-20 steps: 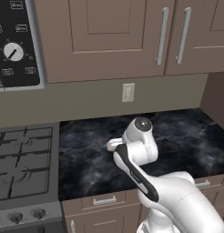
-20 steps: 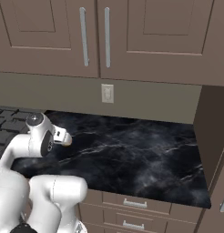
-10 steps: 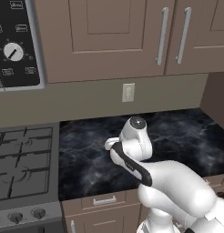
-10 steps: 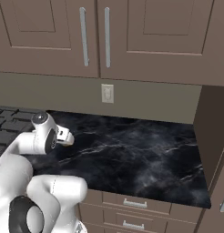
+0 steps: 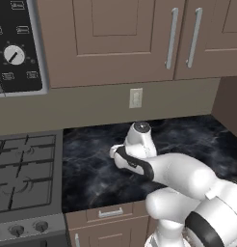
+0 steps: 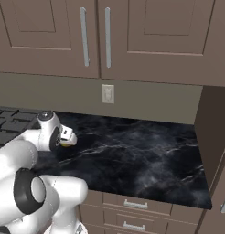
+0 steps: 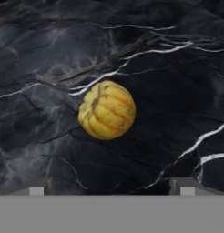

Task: Place the squash in the correct fridge rack based on whether it is a fruit or vegetable. Finally, close the fridge door.

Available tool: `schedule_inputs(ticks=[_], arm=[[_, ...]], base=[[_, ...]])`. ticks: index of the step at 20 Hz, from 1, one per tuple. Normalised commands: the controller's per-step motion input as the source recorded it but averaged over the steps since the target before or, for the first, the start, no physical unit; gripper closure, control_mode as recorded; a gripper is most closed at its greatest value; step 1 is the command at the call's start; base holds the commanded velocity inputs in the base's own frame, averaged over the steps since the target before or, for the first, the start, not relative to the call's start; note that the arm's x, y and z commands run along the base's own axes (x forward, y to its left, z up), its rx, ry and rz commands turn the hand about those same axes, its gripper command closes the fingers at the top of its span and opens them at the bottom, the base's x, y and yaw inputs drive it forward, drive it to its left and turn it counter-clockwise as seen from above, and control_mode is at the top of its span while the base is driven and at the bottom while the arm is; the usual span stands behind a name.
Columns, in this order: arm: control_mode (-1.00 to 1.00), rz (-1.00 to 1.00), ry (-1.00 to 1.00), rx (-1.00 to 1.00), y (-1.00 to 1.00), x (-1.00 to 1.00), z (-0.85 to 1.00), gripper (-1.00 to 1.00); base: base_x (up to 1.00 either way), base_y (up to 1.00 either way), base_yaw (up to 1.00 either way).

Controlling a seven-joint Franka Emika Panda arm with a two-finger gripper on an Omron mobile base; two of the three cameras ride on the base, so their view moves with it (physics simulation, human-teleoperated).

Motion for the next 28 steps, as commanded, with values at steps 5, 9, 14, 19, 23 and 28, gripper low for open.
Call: schedule_inputs(ticks=[5, 9, 14, 19, 23, 28], arm=[[-1.00, 0.00, 0.00, 0.00, 0.00, 0.21, -0.20, -1.00], [-1.00, 0.00, 0.00, 0.00, 0.00, 0.24, -0.21, -1.00], [-1.00, 0.00, 0.00, 0.00, 0.00, 0.21, -0.23, -1.00], [-1.00, 0.00, 0.00, 0.00, 0.08, 0.28, -0.21, -1.00], [-1.00, 0.00, 0.00, 0.00, 0.10, 0.29, -0.20, -1.00], [-1.00, 0.00, 0.00, 0.00, 0.09, 0.29, -0.19, -1.00]], base=[[0.00, 0.00, 0.00], [0.00, 0.00, 0.00], [0.00, 0.00, 0.00], [0.00, 0.00, 0.00], [0.00, 0.00, 0.00], [0.00, 0.00, 0.00]])
